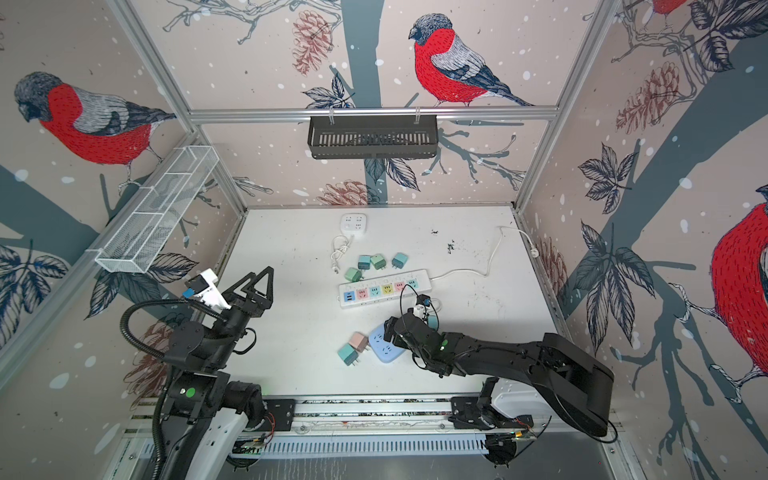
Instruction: Insert the plug
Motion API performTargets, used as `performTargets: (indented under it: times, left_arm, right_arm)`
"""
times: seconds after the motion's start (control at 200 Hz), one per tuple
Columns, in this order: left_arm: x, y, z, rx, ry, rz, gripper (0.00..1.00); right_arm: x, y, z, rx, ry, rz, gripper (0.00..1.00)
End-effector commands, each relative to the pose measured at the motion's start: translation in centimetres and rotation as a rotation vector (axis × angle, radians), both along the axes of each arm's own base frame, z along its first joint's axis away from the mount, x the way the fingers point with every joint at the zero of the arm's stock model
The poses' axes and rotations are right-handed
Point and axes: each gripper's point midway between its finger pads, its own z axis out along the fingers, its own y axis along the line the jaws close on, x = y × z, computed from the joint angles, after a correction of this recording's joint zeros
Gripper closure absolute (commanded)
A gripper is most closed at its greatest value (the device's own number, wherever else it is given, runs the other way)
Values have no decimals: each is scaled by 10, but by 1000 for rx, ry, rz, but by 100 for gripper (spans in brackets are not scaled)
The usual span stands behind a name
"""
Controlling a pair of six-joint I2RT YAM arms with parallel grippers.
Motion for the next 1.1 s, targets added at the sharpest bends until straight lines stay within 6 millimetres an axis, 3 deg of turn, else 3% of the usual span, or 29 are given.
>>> performTargets:
  times: [0.0,0.29,0.435,0.575,0.705,0.861,1.096]
  left_arm:
    - [-2,0,8,-22,-21,-2,3]
    - [-7,3,14,-21,-34,8,3]
    - [-8,5,13,-21,-39,22,3]
    - [-10,5,16,-20,-48,22,3]
    - [-11,8,19,-15,-48,35,3]
    - [-14,9,20,-18,-57,40,3]
    - [-12,-1,18,-30,-74,-18,3]
  right_arm:
    - [4,21,6,64,8,28,6]
    - [34,15,-13,-32,28,-19,8]
    - [51,17,-18,-162,30,-2,12]
    - [58,26,-30,-246,52,35,16]
    - [60,18,-49,-353,79,25,14]
    - [49,7,-56,-458,83,35,8]
    - [12,-12,-53,-481,95,57,9]
